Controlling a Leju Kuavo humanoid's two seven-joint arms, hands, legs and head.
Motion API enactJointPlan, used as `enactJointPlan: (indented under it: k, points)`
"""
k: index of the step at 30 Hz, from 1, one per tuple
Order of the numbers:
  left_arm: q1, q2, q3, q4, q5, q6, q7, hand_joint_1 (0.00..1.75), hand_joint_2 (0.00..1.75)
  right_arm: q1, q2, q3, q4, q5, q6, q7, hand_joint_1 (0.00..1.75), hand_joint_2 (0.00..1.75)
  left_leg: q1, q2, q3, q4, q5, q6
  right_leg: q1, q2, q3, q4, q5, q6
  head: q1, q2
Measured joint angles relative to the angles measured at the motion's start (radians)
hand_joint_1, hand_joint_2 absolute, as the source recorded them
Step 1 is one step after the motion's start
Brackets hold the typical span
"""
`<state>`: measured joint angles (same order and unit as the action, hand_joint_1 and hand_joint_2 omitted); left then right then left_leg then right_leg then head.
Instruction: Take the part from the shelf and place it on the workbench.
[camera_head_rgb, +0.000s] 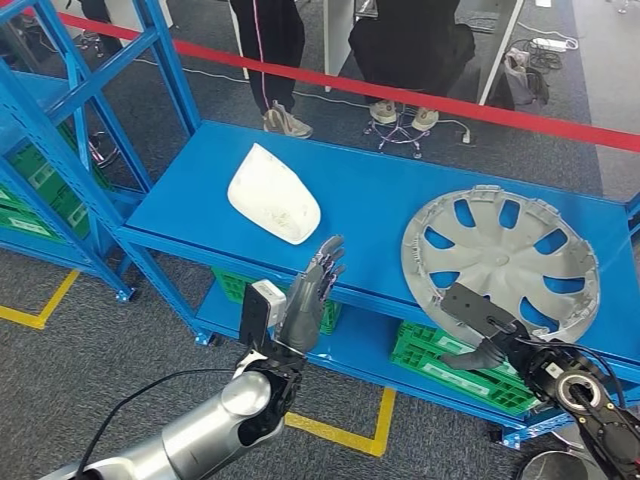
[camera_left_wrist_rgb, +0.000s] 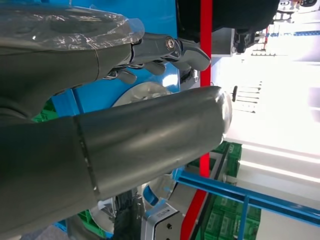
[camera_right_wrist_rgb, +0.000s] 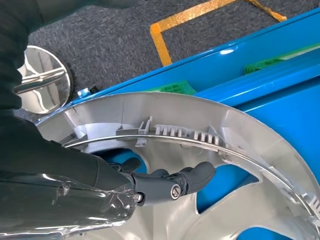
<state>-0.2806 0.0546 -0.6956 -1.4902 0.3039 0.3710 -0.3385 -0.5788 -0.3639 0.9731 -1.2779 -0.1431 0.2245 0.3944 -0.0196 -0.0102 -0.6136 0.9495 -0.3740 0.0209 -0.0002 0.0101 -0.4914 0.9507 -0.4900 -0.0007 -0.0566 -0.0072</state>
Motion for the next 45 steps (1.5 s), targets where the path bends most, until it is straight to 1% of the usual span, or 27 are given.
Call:
enactJointPlan:
  k: [10,18,24,27,33,36,40,45]
  points:
    - [0.002,0.009,0.0,-0.016,0.011,0.015,0.002,0.0,0.0,-0.015,0.0,0.016,0.041,0.075,-0.001,0.0,0.0,1.75,0.0,-0.002,0.002,0.0,0.0,0.0,0.0,-0.001,0.005,-0.003,0.0,0.0,0.0,0.0]
    - [0.003,0.014,0.0,-0.024,0.012,0.015,0.002,0.0,0.0,-0.022,0.0,0.025,0.056,0.089,-0.001,0.001,0.0,1.75,0.0,-0.002,0.003,0.0,0.0,0.001,0.0,-0.002,0.007,-0.005,0.0,0.0,0.0,0.0]
    - [0.004,0.016,0.0,-0.024,0.015,0.015,0.0,0.0,0.0,-0.03,0.0,0.04,0.07,0.171,0.011,0.008,0.0,1.75,0.0,-0.003,0.003,0.0,0.0,0.001,0.0,-0.002,0.007,-0.006,0.001,0.001,0.0,0.0]
    - [0.003,0.019,0.0,-0.024,0.02,0.015,0.0,0.0,0.0,-0.039,0.0,0.053,0.083,0.234,0.025,-0.001,0.0,1.75,0.0,-0.003,0.003,0.0,0.0,0.001,0.001,-0.002,0.008,-0.006,0.001,0.001,0.0,0.0]
    - [0.001,0.026,0.0,-0.024,0.032,0.018,-0.017,0.0,0.0,-0.052,0.013,0.086,0.124,0.425,0.015,-0.068,0.0,1.75,0.0,-0.003,0.003,0.0,0.0,0.001,0.001,-0.002,0.008,-0.006,0.001,0.001,0.0,0.0]
    - [0.001,0.028,0.0,-0.024,0.035,0.02,-0.027,0.0,0.0,-0.052,0.021,0.098,0.142,0.513,-0.02,-0.094,0.0,1.75,0.0,-0.003,0.003,0.0,0.0,0.001,0.001,-0.002,0.008,-0.006,0.001,0.001,0.0,0.0]
    - [0.001,0.031,0.0,-0.024,0.039,0.027,-0.041,0.0,0.0,-0.048,0.034,0.112,0.174,0.64,-0.089,-0.13,0.0,1.75,0.0,-0.003,0.003,-0.001,0.0,0.001,0.001,-0.003,0.008,-0.006,0.001,0.001,0.0,0.0]
    - [0.001,0.034,0.0,-0.023,0.04,0.029,-0.049,0.0,0.0,-0.036,0.048,0.121,0.216,0.76,-0.175,-0.156,0.0,1.75,0.0,-0.003,0.003,0.0,0.0,0.001,0.001,-0.003,0.007,-0.007,0.001,0.001,0.0,0.0]
